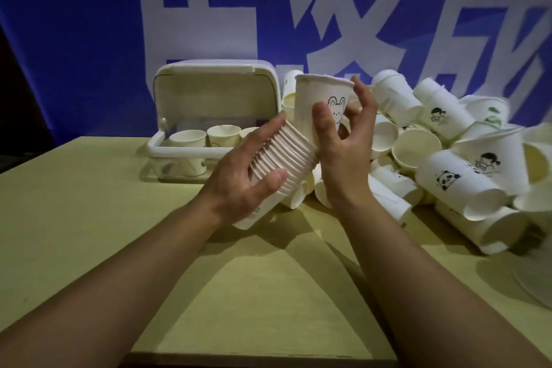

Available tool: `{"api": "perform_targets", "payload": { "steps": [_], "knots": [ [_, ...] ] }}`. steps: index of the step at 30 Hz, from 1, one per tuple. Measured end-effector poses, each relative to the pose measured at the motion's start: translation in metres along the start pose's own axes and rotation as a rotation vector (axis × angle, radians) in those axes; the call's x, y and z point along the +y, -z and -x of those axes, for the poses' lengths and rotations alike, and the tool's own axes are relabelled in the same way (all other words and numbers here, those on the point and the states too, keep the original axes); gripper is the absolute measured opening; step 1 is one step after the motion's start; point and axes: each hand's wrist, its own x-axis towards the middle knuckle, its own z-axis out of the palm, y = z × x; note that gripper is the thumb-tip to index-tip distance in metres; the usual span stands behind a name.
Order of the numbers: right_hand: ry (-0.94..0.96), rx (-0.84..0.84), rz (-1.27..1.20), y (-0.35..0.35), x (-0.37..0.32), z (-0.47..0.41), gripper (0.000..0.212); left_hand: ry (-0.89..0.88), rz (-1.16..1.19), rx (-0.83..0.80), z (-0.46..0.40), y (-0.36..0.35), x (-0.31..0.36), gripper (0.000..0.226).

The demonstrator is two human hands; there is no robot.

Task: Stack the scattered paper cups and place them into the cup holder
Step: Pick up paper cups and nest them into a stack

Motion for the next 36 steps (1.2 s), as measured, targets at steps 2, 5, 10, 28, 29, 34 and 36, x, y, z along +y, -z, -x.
{"api": "perform_targets", "payload": {
  "steps": [2,5,10,28,29,34,36],
  "knots": [
    [-0.038,-0.011,-0.027,-0.002,0.005,0.001,0.055,-0.012,0.039,0.019,-0.009,-0.006,-0.001,0.073],
    [-0.031,-0.049,0.150,-0.003,0.016,0.001,0.036,-0.031,0.158,0.175,-0.010,-0.008,-0.011,0.077],
    [0.107,-0.227,0.627,-0.004,0.028,0.004,0.033,0.012,0.150,0.343,0.003,0.012,-0.030,0.081],
    [-0.140,-0.758,1.186,-0.006,0.039,0.012,0.069,0.060,0.204,0.425,0.009,0.024,-0.028,0.074],
    [-0.166,-0.784,1.198,-0.004,0.041,0.013,0.069,0.060,0.211,0.422,0.009,0.024,-0.028,0.075],
    [-0.161,-0.629,0.980,-0.002,0.038,0.009,0.070,0.073,0.241,0.396,0.010,0.022,-0.028,0.077],
    [-0.095,-0.350,0.783,-0.002,0.031,0.002,0.070,0.070,0.277,0.384,0.010,0.022,-0.027,0.074]
  ]
}}
